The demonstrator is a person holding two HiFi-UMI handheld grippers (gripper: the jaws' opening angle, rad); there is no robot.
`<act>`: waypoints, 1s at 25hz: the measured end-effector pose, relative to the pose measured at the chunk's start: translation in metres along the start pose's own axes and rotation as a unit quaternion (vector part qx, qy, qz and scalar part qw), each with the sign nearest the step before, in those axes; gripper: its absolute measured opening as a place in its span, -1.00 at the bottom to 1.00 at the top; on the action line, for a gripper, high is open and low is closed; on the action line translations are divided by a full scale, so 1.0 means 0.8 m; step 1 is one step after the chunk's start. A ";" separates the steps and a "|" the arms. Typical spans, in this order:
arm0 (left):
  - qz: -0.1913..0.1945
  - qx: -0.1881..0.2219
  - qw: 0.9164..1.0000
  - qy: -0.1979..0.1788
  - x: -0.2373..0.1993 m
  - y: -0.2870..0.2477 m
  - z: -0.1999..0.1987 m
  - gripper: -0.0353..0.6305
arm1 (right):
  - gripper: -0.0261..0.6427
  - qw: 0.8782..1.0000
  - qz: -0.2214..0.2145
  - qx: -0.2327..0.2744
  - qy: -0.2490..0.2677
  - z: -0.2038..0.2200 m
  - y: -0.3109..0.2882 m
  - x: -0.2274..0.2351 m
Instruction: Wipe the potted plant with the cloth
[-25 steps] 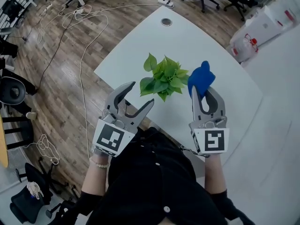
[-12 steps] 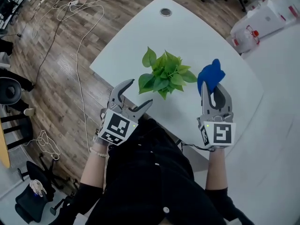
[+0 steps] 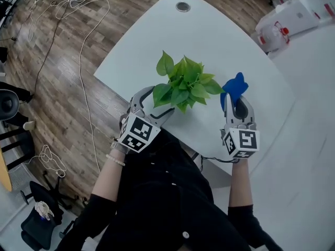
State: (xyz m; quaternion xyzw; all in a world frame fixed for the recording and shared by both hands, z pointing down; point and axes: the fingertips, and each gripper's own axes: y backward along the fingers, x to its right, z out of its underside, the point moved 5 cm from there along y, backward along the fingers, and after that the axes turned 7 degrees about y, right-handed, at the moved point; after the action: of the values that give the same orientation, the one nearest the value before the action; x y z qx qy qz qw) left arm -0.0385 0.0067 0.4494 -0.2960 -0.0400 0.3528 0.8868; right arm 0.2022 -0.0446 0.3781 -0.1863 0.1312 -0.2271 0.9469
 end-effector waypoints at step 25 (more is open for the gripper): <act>0.038 -0.001 0.999 -0.029 0.005 -0.060 -0.008 0.23 | -0.67 0.973 -0.214 -0.017 -0.081 0.061 -0.088 -0.086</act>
State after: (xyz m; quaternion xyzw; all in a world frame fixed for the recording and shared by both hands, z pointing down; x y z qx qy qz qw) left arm -0.0048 -0.0218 0.4705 -0.2880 -0.0551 0.3951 0.8706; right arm 0.1322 -0.0556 0.4623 -0.2437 0.0154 -0.4063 0.8805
